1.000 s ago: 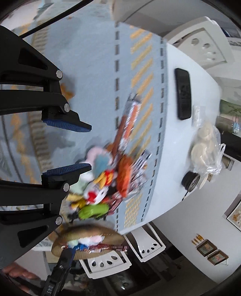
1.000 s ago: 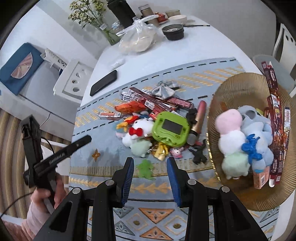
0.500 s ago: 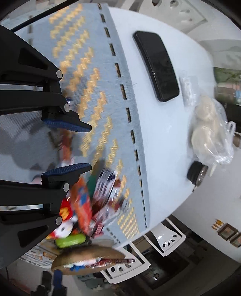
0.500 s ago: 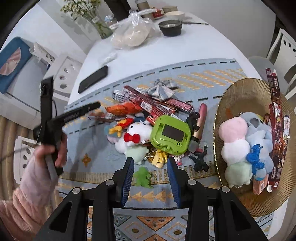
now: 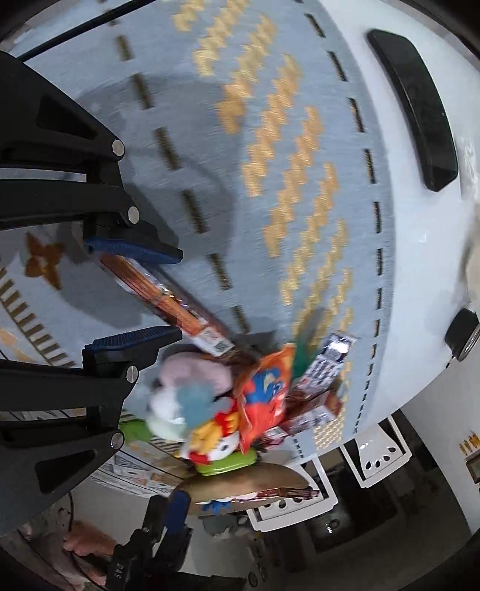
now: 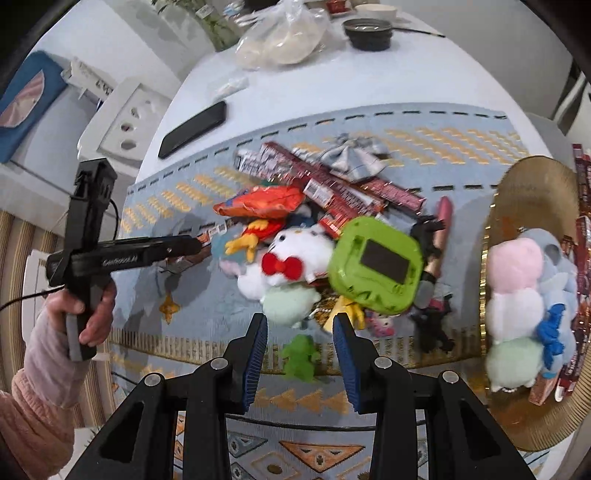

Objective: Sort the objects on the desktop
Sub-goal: 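Move the left gripper to the brown snack bar and grasp it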

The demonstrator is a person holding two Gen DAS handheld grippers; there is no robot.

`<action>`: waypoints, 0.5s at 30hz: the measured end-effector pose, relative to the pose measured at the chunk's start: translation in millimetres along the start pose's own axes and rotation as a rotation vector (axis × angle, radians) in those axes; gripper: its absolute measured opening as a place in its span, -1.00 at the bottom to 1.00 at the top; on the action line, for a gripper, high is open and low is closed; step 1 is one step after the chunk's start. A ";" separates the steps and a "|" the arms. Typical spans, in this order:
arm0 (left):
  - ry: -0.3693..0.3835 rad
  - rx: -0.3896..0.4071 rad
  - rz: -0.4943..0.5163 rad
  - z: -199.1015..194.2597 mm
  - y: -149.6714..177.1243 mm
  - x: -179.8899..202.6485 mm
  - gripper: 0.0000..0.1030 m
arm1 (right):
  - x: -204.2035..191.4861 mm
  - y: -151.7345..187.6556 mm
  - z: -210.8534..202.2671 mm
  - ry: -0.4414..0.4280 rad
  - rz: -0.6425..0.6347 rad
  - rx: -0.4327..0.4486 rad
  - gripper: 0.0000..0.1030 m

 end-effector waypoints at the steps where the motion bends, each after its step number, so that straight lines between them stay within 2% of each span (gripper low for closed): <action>1: 0.000 0.006 0.000 -0.5 1.1 2.3 -0.38 | -1.4 1.6 3.3 0.004 -0.006 -0.007 -0.30; 5: -0.080 0.010 0.056 8.3 -3.0 12.7 -0.38 | -5.6 2.6 6.7 -0.002 -0.014 -0.012 -0.31; 8: -0.155 -0.003 0.150 17.5 -12.1 29.5 -0.38 | -6.6 1.1 4.0 0.001 -0.021 -0.001 -0.31; 12: -0.307 -0.012 0.307 31.8 -18.8 53.8 -0.38 | -7.2 -1.9 4.8 -0.005 -0.016 0.000 -0.30; 15: -0.395 0.002 0.368 36.4 -19.7 62.5 -0.45 | -14.1 -3.2 7.3 -0.014 -0.033 0.000 -0.30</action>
Point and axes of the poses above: each gripper's, at about its wrist camera, not at the fingertips, and z roughly the way its jaws point, x to its right, y to its underside, the point moved 5 cm from there along z, roughly the way its jaws point, and after that the axes turned 15 degrees about z, right-handed, at the moved point
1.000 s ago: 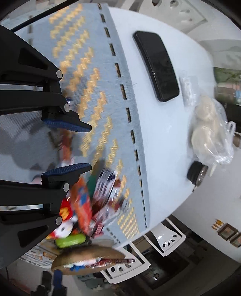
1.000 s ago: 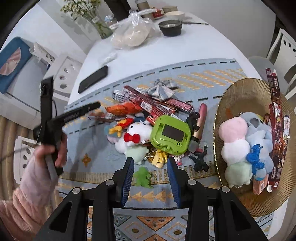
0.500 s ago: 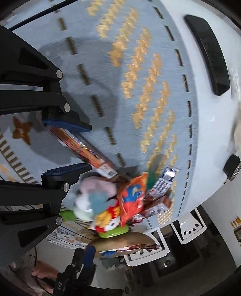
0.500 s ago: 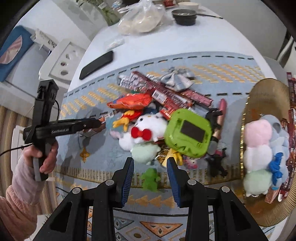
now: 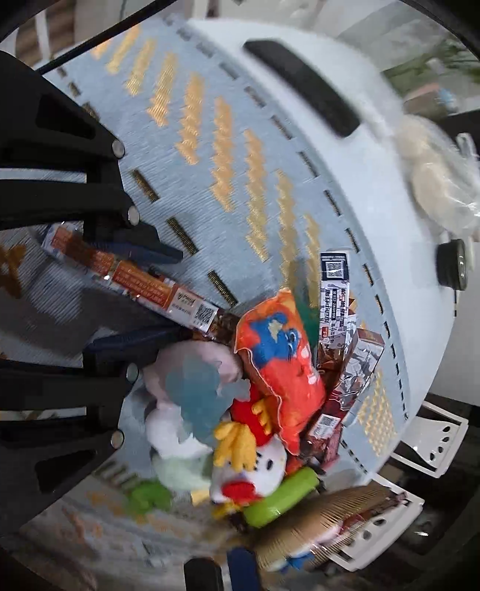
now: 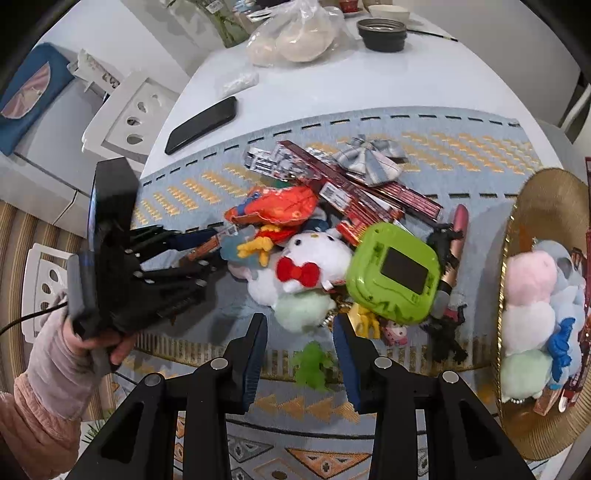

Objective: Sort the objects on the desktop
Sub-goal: 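Move the left gripper to the brown snack bar and grasp it, then grasp the pink-white-green plush with the right gripper while the left holds the snack bar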

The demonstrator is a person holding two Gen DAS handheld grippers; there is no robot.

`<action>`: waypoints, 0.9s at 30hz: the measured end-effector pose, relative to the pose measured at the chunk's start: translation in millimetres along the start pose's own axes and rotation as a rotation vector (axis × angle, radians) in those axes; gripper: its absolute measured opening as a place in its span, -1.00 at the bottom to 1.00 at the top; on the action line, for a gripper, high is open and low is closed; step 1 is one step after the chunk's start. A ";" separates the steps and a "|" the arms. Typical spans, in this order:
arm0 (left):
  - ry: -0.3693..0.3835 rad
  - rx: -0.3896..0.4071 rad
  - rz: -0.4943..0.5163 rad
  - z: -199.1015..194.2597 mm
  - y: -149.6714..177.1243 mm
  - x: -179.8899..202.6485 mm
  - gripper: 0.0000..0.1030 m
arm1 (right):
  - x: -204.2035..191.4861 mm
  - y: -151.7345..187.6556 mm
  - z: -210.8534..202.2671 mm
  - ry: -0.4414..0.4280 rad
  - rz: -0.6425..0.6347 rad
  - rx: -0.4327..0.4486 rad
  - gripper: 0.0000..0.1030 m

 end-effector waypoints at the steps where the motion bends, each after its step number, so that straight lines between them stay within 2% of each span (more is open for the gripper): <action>1: 0.000 0.015 -0.011 -1.3 1.0 0.6 -0.47 | -1.7 0.7 1.2 -0.001 -0.008 -0.004 -0.30; 2: 0.009 0.029 -0.033 -3.5 3.4 0.3 -0.54 | -4.0 2.7 3.8 0.001 -0.017 -0.008 -0.30; 3: 0.023 0.036 -0.057 -5.0 10.0 -6.3 -0.69 | -5.4 5.1 7.1 0.005 -0.023 -0.013 -0.30; 8: 0.063 0.048 -0.212 -20.4 45.8 -18.6 -0.72 | -0.5 15.9 39.7 0.036 -0.048 -0.048 -0.30; 9: 0.057 0.051 -0.242 -24.3 52.3 -16.5 -0.72 | 0.7 14.3 44.5 0.042 -0.050 -0.038 -0.31; 12: 0.068 0.053 -0.344 -33.8 78.7 -24.1 -0.73 | -0.8 1.3 51.0 0.087 -0.099 0.065 -0.31; 13: 0.061 0.052 -0.367 -36.7 84.9 -26.6 -0.73 | -1.7 -1.5 54.3 0.092 -0.106 0.065 -0.30; 15: 0.043 0.050 -0.416 -44.3 98.8 -32.1 -0.73 | -3.8 -8.0 64.0 0.057 -0.095 0.026 -0.23; 19: 0.035 0.049 -0.478 -46.9 112.0 -39.6 -0.73 | -7.9 -9.7 68.0 0.023 -0.099 -0.029 -0.22; 23: 0.024 0.041 -0.494 -45.3 120.1 -45.1 -0.73 | -24.7 18.2 67.7 -0.099 -0.156 -0.173 -0.22; 27: 0.031 0.045 -0.489 -44.3 118.1 -41.1 -0.72 | -31.6 28.1 64.3 -0.098 -0.143 -0.161 -0.22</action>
Point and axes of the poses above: each gripper's, at about its wrist camera, not at the fingertips, and z roughly the way its jaws point, x to its right, y to its underside, the point moved 5 cm from there along z, roughly the way its jaws point, and after that the axes turned 15 degrees about z, right-handed, at the moved point
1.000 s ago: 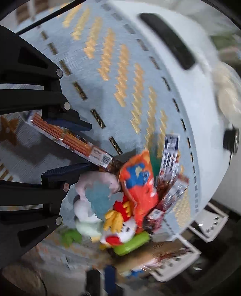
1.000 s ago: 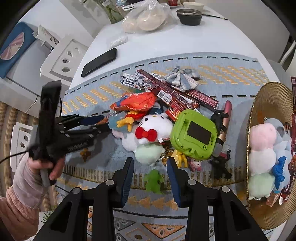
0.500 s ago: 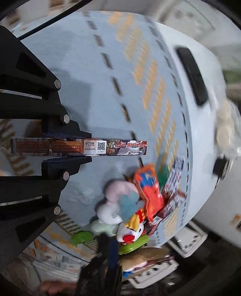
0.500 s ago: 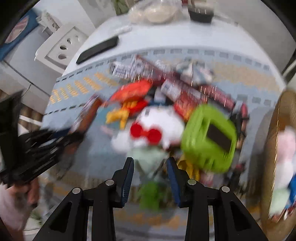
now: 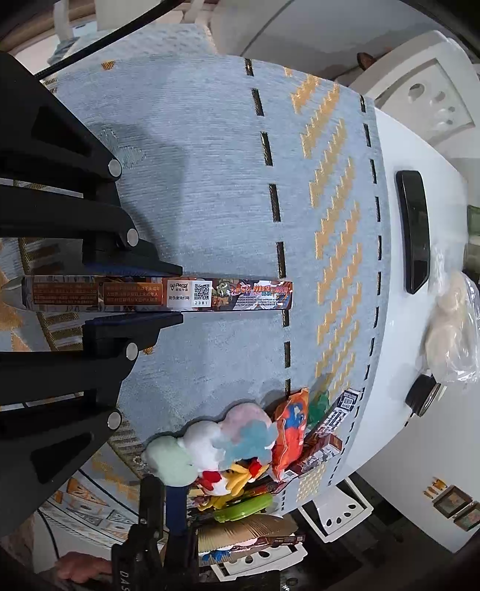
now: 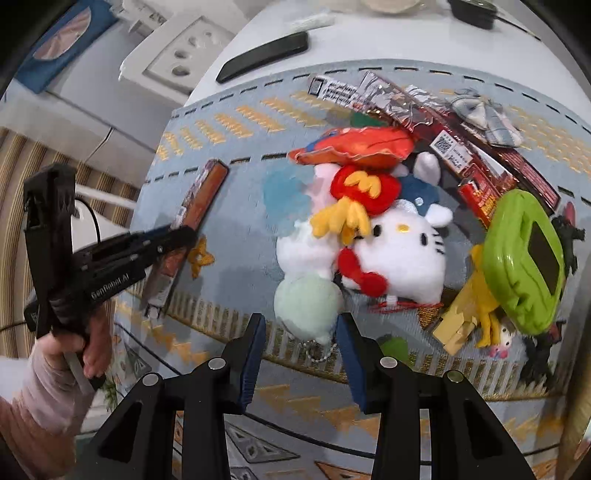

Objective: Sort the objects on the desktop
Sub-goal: 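Grasp the pink-white-green plush with the right gripper while the left holds the snack bar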

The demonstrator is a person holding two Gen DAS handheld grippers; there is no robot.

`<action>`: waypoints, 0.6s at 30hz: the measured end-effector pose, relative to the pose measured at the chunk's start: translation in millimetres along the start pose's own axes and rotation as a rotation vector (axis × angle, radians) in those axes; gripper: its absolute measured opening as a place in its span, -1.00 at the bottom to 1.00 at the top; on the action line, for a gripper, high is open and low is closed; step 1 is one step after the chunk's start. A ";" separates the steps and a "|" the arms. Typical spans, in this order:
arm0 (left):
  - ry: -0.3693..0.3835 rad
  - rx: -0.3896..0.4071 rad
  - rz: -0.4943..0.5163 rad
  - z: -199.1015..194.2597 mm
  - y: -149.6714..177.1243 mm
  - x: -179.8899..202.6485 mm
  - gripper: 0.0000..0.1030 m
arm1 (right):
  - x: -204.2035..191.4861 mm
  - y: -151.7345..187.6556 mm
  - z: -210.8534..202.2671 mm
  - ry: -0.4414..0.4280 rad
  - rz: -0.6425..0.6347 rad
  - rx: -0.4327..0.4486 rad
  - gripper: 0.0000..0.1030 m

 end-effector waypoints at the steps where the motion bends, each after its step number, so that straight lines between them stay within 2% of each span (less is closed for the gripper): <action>1: 0.003 0.001 0.001 1.4 -1.8 2.3 -0.72 | 3.2 -3.2 0.0 0.008 0.033 0.019 -0.22; 4: 0.009 0.004 0.006 2.9 -3.3 5.2 -0.72 | 7.2 -10.9 6.7 0.050 0.083 0.059 -0.22; 8: 0.014 0.007 0.004 1.3 0.4 1.4 -0.72 | -3.7 -16.0 24.6 0.063 0.078 0.060 -0.15; 9: 0.015 0.007 0.002 1.1 0.9 0.9 -0.72 | -8.8 -17.1 27.6 0.070 0.068 0.072 0.00; 10: 0.016 0.008 -0.002 0.8 1.6 0.2 -0.72 | -13.6 -18.4 27.5 0.070 0.059 0.095 0.05; 13: 0.013 0.008 -0.010 -0.8 2.9 -0.5 -0.73 | -27.7 -20.9 36.7 0.153 0.013 0.146 0.11; 16: 0.007 0.019 -0.008 -7.1 2.2 0.8 -0.73 | -38.1 -13.3 43.7 0.298 -0.090 0.183 0.07; 17: 0.005 0.023 -0.006 -9.5 2.4 1.4 -0.73 | -39.9 -9.7 43.3 0.316 -0.120 0.185 0.01; 18: 0.000 0.029 -0.004 -13.5 2.2 2.5 -0.73 | -40.3 -6.1 42.1 0.315 -0.139 0.181 -0.18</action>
Point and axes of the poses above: each gripper's, at about its wrist camera, not at the fingertips, and z roughly the way its jaws point, x to its right, y to its underside, the point moved 5 cm from there along z, roughly the way its jaws point, and after that the axes turned 15 degrees about z, right-handed, at the moved point
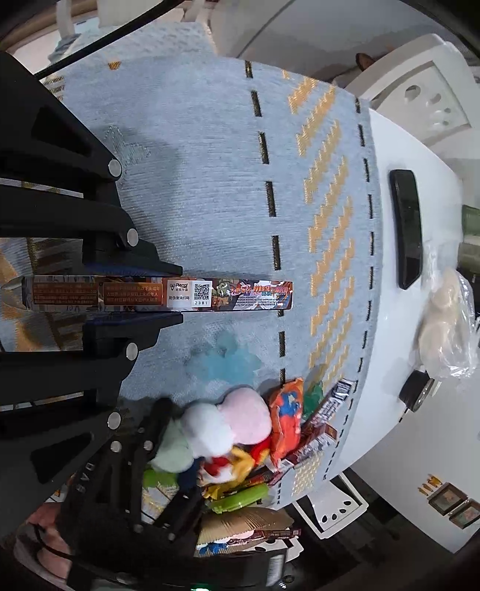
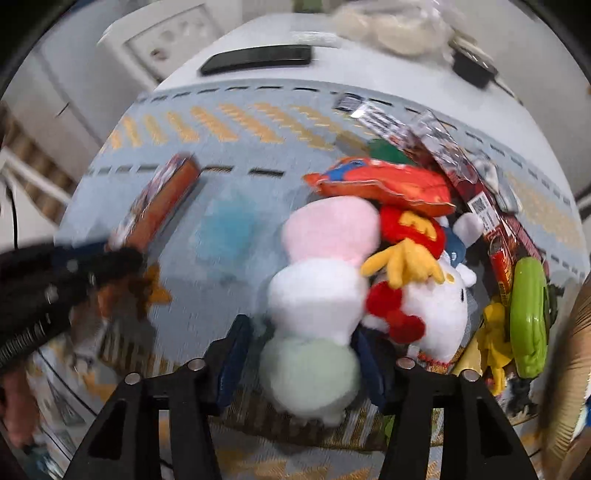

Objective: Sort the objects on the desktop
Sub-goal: 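Grasp the pink-white-green plush with the right gripper while the left holds the snack bar, then carry the snack bar and plush to the gold plate and release both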

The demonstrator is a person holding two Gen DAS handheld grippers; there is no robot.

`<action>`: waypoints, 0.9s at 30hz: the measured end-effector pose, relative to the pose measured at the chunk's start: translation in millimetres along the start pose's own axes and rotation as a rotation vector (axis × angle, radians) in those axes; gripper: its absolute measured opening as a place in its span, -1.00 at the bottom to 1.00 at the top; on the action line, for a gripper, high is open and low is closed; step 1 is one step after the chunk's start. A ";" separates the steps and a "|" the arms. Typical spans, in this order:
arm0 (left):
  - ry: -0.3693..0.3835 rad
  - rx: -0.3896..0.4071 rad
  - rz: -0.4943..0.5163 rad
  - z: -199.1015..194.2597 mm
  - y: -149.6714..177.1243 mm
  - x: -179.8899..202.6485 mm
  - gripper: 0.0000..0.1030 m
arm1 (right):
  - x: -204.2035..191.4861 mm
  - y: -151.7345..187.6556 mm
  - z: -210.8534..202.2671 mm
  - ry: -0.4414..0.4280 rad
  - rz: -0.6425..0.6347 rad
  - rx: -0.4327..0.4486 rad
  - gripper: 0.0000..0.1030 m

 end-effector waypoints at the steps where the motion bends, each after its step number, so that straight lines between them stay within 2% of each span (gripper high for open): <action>1: -0.002 0.003 0.001 -2.3 -0.1 0.6 -0.73 | 0.9 3.3 -2.2 -0.008 -0.005 -0.010 -0.18; 6: -0.013 0.026 0.012 -15.7 -2.6 9.1 -0.73 | 22.7 18.3 -25.3 -0.122 0.097 -0.078 -0.23; 8: -0.044 0.040 0.041 -23.5 -4.8 18.1 -0.72 | 31.9 23.1 -42.7 -0.170 0.157 -0.088 -0.23; 15: -0.025 0.113 0.084 -50.6 -18.7 62.5 -0.72 | 72.4 30.5 -111.5 -0.320 0.304 -0.005 -0.23; 23: 0.012 0.186 0.179 -76.8 -40.9 139.0 -0.72 | 123.2 43.7 -164.2 -0.397 0.402 0.078 -0.23; 27: 0.053 0.226 0.220 -83.2 -56.3 177.0 -0.72 | 158.1 45.8 -189.6 -0.375 0.439 0.151 -0.23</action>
Point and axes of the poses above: each gripper's, at about its wrist camera, not at the fingertips, and z roughly the way its jaws point, x to its right, y to its underside, the point moved 5 cm from there along z, roughly the way its jaws point, and after that the axes turned 15 degrees about z, right-handed, at the moved point
